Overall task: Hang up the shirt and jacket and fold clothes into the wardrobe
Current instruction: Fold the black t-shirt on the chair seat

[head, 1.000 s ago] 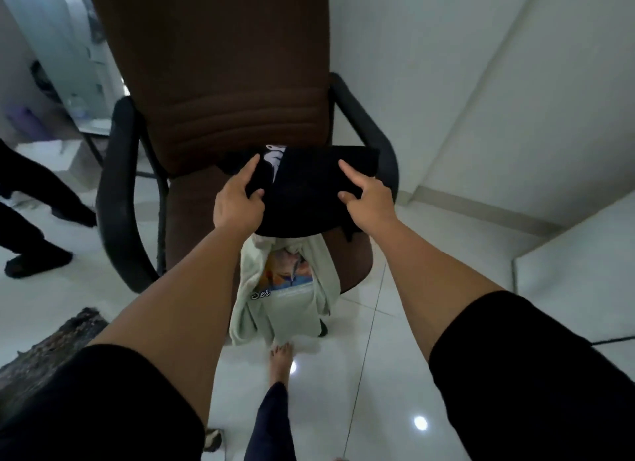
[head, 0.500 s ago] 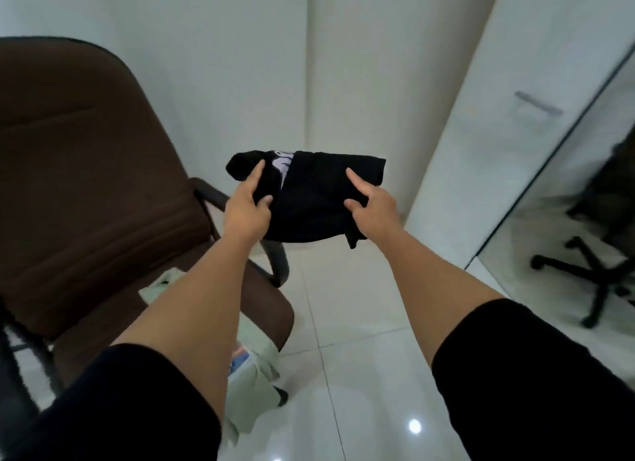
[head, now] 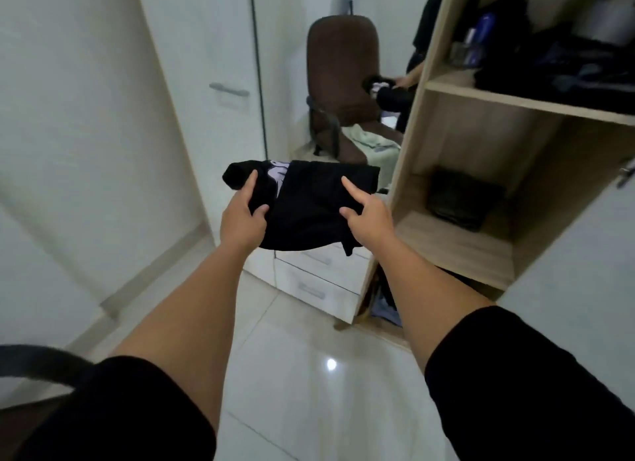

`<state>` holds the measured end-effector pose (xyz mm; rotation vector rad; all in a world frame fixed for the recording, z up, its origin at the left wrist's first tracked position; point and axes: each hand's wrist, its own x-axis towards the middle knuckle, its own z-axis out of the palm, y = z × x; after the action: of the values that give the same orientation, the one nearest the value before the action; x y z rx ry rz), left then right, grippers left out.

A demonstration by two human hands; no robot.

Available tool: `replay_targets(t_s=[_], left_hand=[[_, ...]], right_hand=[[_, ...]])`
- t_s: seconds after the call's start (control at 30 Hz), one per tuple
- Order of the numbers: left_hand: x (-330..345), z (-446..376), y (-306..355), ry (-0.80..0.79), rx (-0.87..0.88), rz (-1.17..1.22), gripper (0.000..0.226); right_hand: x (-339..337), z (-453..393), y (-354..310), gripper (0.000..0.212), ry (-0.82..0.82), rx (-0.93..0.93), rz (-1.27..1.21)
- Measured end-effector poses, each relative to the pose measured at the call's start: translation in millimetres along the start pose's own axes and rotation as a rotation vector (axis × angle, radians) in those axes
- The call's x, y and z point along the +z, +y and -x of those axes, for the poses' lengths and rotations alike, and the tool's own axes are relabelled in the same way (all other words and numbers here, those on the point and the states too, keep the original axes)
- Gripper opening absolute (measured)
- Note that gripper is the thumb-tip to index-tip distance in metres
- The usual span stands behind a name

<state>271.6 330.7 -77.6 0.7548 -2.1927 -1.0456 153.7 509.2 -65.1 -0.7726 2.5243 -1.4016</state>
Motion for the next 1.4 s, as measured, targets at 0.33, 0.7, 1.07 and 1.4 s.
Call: replay_targets(t_s=[0.33, 0.7, 1.07, 1.4], left_hand=[[225.4, -8.7, 104.7, -0.307, 0.164, 0.073, 0.063], [383.7, -66.5, 126.0, -0.488, 0.250, 0.166, 0.065], [564.8, -130.8, 25.8, -0.593, 0.183, 0.178, 0.068], [648.4, -140.7, -49.6, -0.689, 0.079, -0.204, 0.063]], right_hand=[[-175.0, -12.0, 143.3, 0.055, 0.233, 0.249, 0.137], [-225.0, -78.1, 251.1, 0.057, 0.425, 0.385, 0.150], [-179.6, -181.7, 431.4, 0.056, 0.476, 0.450, 0.116], [-147.0, -221.5, 540.8, 0.056, 0.267, 0.609, 0.302]])
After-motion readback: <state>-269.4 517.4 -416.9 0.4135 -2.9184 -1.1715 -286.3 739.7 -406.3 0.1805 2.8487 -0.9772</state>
